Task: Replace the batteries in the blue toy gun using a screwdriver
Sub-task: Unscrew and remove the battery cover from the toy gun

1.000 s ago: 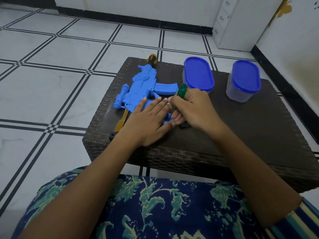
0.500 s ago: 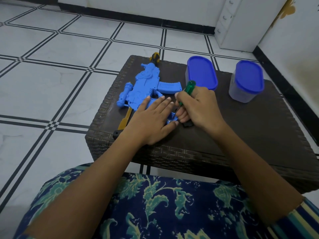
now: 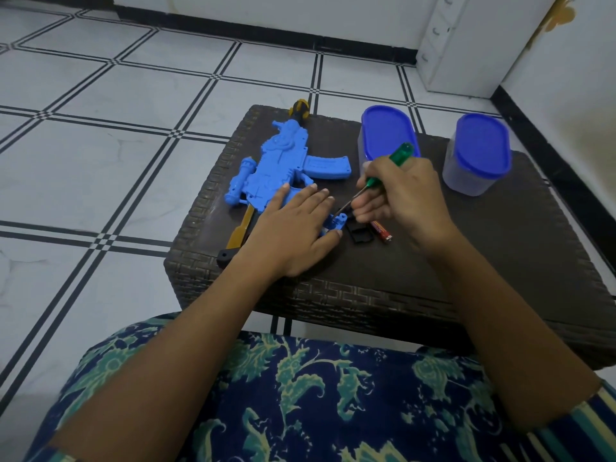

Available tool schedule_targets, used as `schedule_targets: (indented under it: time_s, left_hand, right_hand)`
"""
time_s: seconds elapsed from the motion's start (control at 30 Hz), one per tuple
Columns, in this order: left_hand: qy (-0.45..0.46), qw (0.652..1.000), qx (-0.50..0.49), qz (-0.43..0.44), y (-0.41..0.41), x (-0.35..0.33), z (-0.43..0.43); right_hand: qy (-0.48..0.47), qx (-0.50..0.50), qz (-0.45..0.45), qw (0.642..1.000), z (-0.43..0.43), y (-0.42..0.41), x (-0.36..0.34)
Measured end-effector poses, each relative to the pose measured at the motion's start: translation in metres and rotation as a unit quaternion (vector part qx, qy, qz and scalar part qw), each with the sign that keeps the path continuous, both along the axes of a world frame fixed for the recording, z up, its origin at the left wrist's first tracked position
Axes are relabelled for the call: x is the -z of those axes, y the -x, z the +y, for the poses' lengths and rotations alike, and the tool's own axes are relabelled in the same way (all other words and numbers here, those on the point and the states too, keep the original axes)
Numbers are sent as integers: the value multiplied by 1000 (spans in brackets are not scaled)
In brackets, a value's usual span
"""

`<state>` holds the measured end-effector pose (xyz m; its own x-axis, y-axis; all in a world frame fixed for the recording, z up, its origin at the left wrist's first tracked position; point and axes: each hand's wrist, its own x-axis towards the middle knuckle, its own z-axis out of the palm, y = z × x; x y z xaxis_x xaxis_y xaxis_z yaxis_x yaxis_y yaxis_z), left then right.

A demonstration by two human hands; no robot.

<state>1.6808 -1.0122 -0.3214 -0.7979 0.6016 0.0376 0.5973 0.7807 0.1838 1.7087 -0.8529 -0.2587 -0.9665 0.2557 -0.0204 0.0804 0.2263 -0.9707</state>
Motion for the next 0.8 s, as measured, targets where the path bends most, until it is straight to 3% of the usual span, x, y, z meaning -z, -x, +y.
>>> schedule_targets:
  time_s: [0.33, 0.5, 0.63, 0.8]
  left_hand:
    - [-134, 988, -28, -73, 13, -10, 3]
    - [-143, 986, -24, -86, 12, -15, 1]
    - [-216, 974, -13, -70, 8, -21, -3]
    - [-183, 982, 46, -30, 14, -9, -2]
  right_hand:
    - [36, -12, 9, 999, 13, -3, 2]
    - [33, -8, 15, 999, 15, -5, 1]
    - [40, -11, 22, 999, 15, -6, 1]
    - [50, -13, 28, 998, 13, -6, 0]
